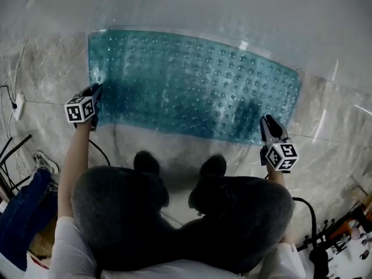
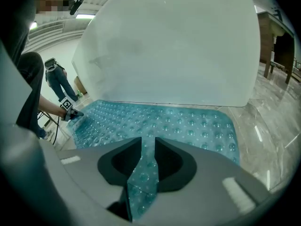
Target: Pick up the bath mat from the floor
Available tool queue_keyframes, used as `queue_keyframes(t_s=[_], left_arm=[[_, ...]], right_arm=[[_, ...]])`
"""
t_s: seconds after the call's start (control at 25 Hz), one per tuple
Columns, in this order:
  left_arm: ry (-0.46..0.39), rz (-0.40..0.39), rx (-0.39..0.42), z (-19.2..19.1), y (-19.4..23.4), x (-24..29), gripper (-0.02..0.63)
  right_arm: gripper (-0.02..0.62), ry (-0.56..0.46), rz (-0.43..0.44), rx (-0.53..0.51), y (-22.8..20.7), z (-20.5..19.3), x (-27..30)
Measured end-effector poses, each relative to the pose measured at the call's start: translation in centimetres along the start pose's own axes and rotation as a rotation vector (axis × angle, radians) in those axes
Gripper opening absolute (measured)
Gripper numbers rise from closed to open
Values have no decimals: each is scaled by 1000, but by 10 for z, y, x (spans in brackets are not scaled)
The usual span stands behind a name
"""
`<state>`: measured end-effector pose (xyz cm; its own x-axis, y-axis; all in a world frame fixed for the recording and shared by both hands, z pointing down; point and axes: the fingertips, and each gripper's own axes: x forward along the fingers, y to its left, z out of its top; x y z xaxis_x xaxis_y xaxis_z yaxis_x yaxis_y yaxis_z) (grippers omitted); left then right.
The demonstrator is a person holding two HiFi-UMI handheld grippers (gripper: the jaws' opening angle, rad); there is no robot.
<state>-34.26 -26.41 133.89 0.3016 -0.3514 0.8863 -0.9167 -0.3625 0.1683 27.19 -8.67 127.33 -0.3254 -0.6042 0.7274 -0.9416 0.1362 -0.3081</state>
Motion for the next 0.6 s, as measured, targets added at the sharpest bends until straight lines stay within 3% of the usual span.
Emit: queue_keyframes(t_s=[0.2, 0.6], left_arm=[[-25, -36, 13, 11, -35, -10, 35], [-111, -162, 104, 28, -118, -40, 32]], right_arm=[[114, 17, -88, 28, -39, -12, -10], [279, 89, -226, 106, -138, -51, -20]])
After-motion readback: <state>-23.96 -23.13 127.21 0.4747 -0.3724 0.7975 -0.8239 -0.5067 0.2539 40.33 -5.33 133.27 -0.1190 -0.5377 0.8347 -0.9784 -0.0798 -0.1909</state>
